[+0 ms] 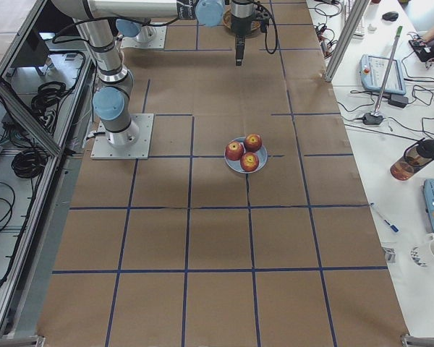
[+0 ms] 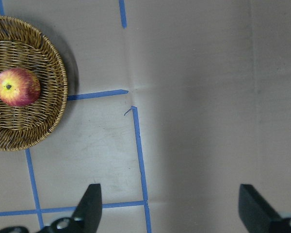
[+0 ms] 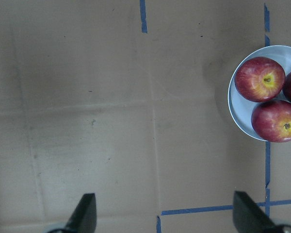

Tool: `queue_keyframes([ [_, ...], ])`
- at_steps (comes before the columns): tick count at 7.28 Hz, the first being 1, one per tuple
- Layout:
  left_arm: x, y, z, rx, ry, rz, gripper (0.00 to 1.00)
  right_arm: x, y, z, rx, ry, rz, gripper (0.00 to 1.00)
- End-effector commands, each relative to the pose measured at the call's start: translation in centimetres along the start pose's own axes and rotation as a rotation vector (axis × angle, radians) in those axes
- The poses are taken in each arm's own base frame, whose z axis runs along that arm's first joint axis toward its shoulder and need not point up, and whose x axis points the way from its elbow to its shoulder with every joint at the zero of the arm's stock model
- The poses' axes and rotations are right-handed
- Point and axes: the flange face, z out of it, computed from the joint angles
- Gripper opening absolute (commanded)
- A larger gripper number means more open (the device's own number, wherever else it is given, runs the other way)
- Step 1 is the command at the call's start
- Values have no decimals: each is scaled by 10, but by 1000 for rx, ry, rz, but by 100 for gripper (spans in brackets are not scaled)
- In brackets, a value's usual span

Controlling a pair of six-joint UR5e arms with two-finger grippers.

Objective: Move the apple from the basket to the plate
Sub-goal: 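Move the left gripper down over the yellow-red apple in the basket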

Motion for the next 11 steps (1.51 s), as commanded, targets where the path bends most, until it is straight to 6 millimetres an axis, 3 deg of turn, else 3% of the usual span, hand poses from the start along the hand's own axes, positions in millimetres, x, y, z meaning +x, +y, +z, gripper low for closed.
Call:
queue_keyframes([
  [1,0,-2,5,-5,-3,0,99,0,0,0,0,0,0,100],
  [5,0,-3,7,-7,-11,-14,99,0,0,0,-2,0,0,100],
  [7,-10,-4,13,-21,-10,-19,99,0,0,0,-2,0,0,100],
  [10,-54,-10,25,-45,-8,30,99,0,0,1,-3,0,0,100],
  [11,-86,-9,44,-73,2,60,99,0,0,0,-2,0,0,100],
])
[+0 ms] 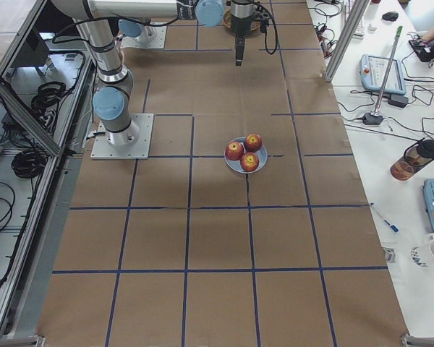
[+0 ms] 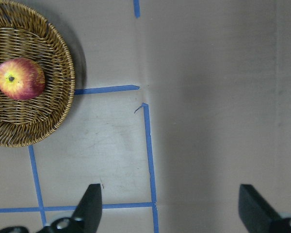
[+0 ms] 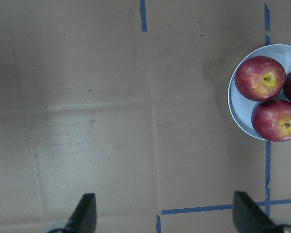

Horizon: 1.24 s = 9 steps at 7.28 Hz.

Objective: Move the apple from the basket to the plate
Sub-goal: 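Move the left gripper down over the yellow-red apple in the basket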

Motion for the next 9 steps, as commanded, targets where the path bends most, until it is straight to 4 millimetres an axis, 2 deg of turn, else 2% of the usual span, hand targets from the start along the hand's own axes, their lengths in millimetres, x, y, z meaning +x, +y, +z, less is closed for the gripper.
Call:
queue_keyframes([
  [1,-61,-2,37,-12,9,28,99,0,0,0,-2,2,0,100],
  [3,-109,-19,105,58,-20,80,99,0,0,0,0,2,0,100],
  [4,-138,-29,127,35,-14,57,99,0,0,0,0,2,0,100],
  [5,-157,-34,148,3,-1,69,99,0,0,0,0,2,0,100],
  [6,-169,-48,163,62,-31,148,99,0,0,0,0,2,0,100],
  [7,-172,-53,184,62,-30,164,99,0,0,0,0,2,0,100],
  [8,-175,-56,188,56,-32,164,99,0,0,0,0,2,0,100],
  [9,-190,-56,193,50,-29,171,99,0,0,0,0,2,0,100],
])
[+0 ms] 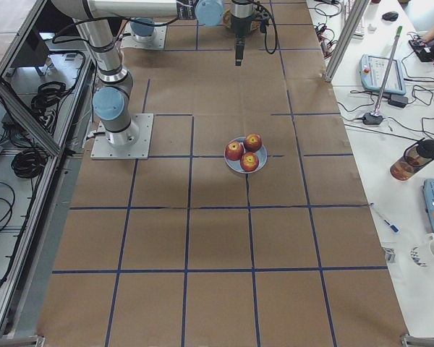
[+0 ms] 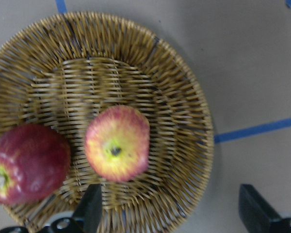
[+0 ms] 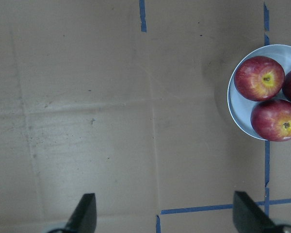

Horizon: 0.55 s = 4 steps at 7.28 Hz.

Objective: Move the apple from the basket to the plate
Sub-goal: 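Lower the left gripper and close it on the yellow-red apple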

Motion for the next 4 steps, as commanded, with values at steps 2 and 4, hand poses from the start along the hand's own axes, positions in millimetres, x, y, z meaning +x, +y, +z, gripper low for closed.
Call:
queue_keyframes([
  [2,-28,3,38,-39,34,-1,99,0,0,0,0,0,0,100],
  [4,-28,3,51,-57,48,-8,99,0,0,0,0,0,0,100],
])
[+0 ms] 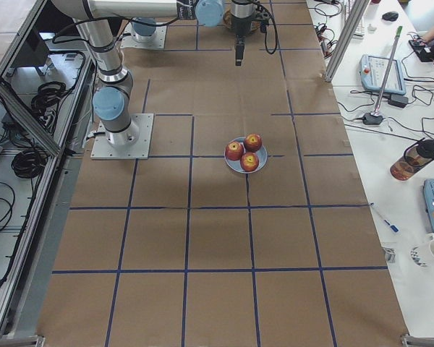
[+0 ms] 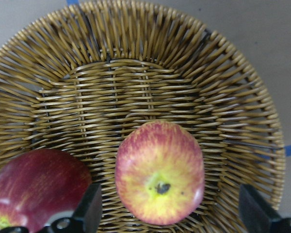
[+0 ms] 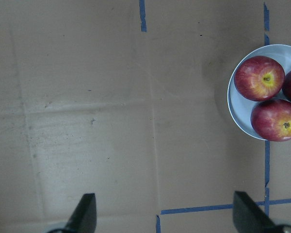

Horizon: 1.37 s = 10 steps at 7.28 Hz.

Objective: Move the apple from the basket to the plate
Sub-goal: 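Lower the left gripper and close it on the yellow-red apple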

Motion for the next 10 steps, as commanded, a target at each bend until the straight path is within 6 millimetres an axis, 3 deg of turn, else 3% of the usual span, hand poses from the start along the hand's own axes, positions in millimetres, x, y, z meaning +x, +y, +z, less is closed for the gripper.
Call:
queue_keyframes([
  [1,-3,-4,15,-6,4,-11,99,1,0,0,-1,0,2,100],
  [5,-9,-12,23,15,-7,-13,96,2,0,1,-3,0,3,100],
  [8,-6,-15,23,15,-7,-27,74,2,0,1,-3,0,3,100],
  [10,0,-15,17,21,-9,-28,69,2,0,1,-5,0,3,100],
])
